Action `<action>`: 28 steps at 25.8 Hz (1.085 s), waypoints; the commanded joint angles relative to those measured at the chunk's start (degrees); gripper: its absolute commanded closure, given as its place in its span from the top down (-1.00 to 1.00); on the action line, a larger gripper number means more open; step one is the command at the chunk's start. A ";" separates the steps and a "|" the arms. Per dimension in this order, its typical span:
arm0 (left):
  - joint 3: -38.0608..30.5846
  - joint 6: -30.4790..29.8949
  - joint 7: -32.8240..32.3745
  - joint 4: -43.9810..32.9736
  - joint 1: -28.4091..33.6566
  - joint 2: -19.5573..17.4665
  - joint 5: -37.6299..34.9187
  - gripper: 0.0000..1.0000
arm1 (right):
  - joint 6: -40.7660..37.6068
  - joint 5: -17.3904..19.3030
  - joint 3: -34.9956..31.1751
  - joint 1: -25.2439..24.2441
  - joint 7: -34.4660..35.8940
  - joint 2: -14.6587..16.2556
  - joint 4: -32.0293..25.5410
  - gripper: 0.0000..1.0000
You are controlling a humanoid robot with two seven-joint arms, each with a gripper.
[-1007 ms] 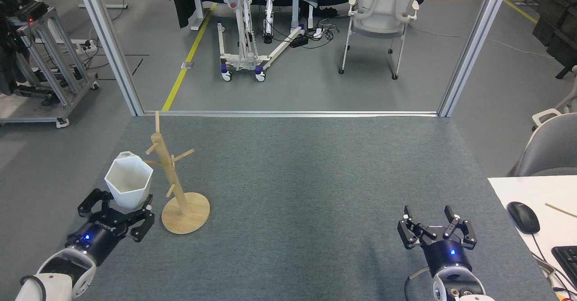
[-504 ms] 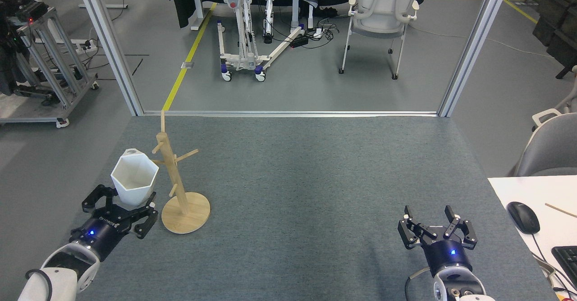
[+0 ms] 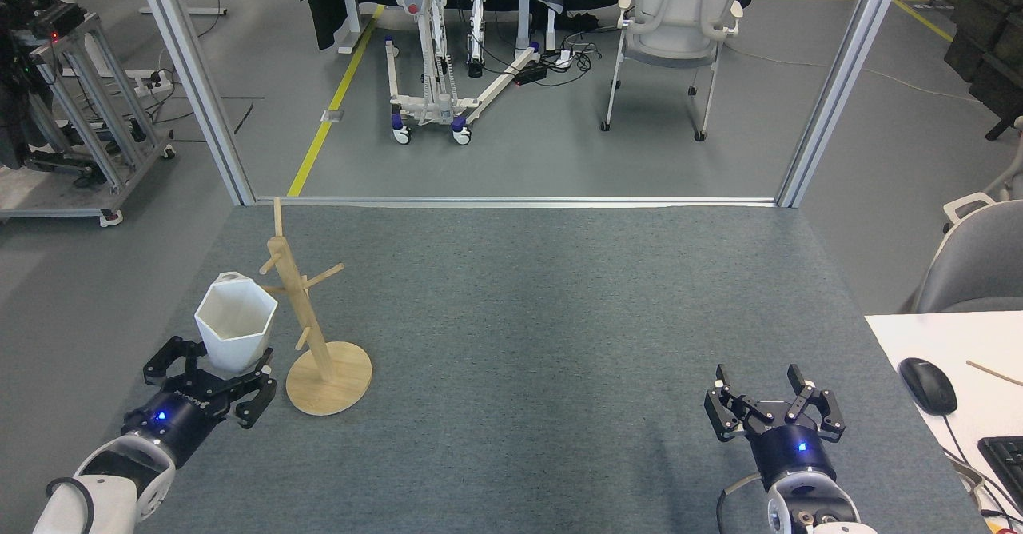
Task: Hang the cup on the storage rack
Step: 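Tilt the cup onto a peg of the wooden stand with the left gripper, then open the left gripper and pull it back from the hung cup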
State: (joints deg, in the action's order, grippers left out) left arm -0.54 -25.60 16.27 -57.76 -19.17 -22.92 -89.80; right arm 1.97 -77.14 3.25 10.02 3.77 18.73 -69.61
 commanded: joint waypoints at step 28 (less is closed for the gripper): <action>0.62 0.81 4.38 -0.69 0.71 1.39 -0.02 1.00 | 0.05 -0.03 0.09 0.00 0.01 0.08 0.00 0.99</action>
State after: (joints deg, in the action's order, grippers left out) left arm 0.11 -24.86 20.69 -58.69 -18.46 -21.63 -89.82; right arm 2.03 -77.17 3.30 10.02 3.71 18.78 -69.61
